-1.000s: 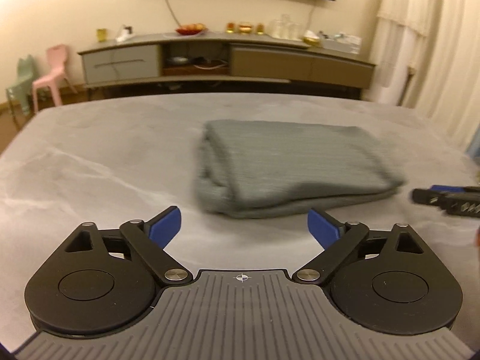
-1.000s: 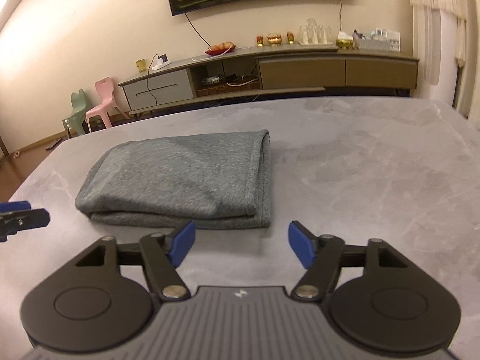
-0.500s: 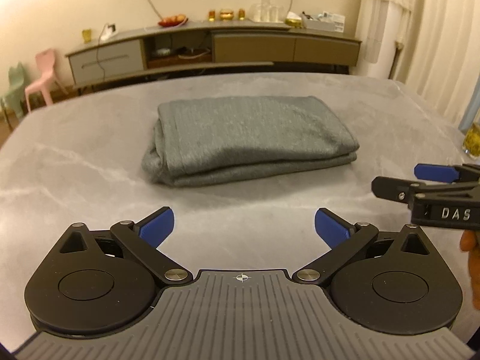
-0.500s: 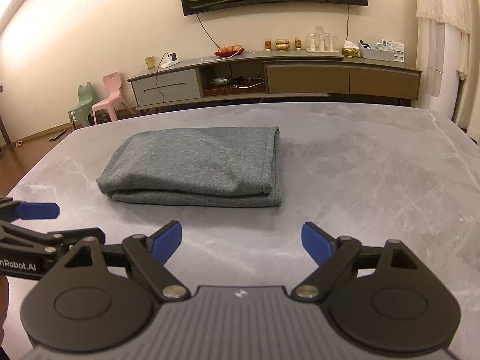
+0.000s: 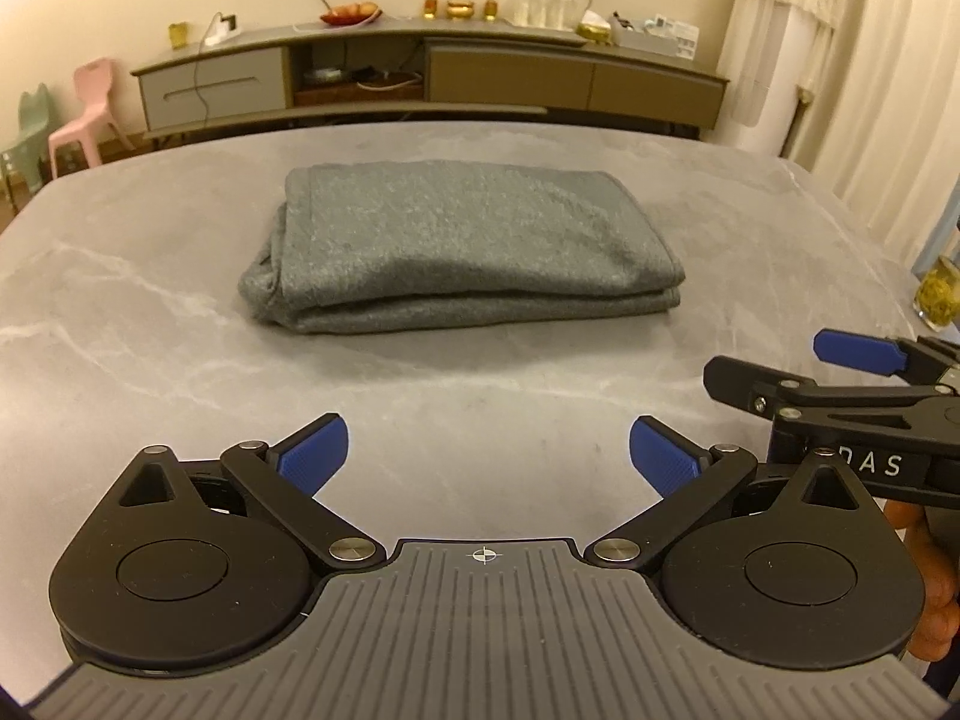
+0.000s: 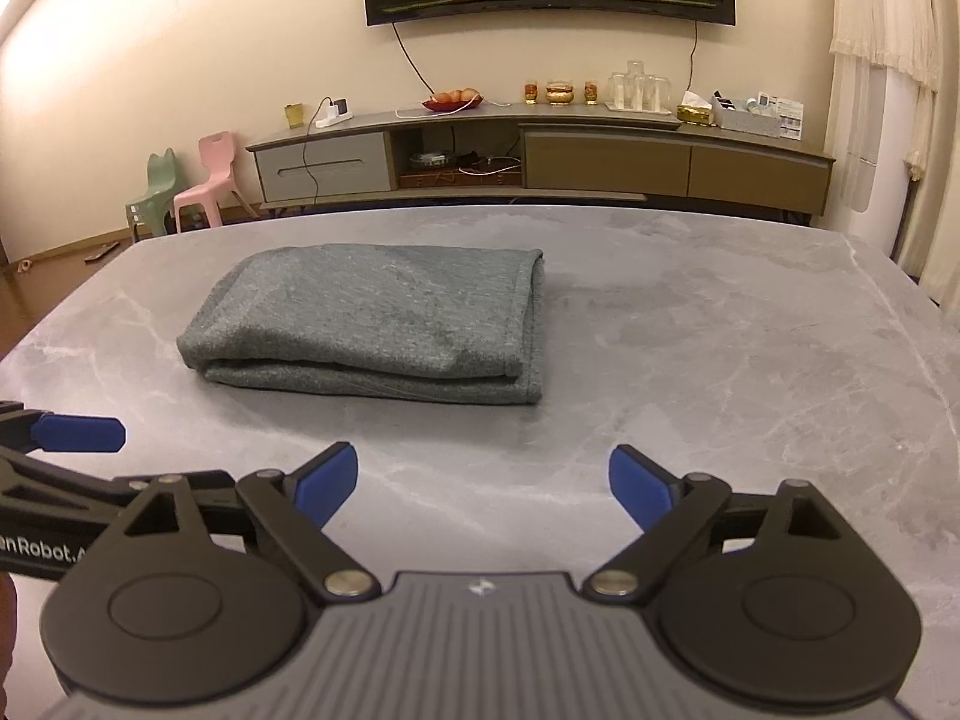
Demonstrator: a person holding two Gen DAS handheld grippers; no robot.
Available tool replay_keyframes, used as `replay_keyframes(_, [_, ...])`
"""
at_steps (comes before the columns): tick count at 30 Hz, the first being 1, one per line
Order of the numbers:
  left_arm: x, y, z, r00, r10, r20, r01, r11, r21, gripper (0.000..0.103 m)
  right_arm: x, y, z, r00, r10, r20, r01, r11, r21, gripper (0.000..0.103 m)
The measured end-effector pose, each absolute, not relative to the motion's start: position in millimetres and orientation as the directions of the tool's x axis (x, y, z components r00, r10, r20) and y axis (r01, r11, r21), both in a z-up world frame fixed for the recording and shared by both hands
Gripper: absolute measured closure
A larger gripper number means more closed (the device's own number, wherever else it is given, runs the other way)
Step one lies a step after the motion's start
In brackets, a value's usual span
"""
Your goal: Fold clothes
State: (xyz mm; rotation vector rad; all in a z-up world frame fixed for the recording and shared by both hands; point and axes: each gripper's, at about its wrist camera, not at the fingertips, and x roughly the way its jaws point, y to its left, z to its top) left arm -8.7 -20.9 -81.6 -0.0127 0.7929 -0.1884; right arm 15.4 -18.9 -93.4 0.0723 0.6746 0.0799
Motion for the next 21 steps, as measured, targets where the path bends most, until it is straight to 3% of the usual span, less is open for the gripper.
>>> replay_keyframes(21, [-20.4,-24.6,-88.0,0.69,-0.143,-0.709,0.154,0.987,-0.049,0.011,15.2,-23.8,-98.0,0.768,0.092,-0.633,-0.064,0.996,0.067,0.008])
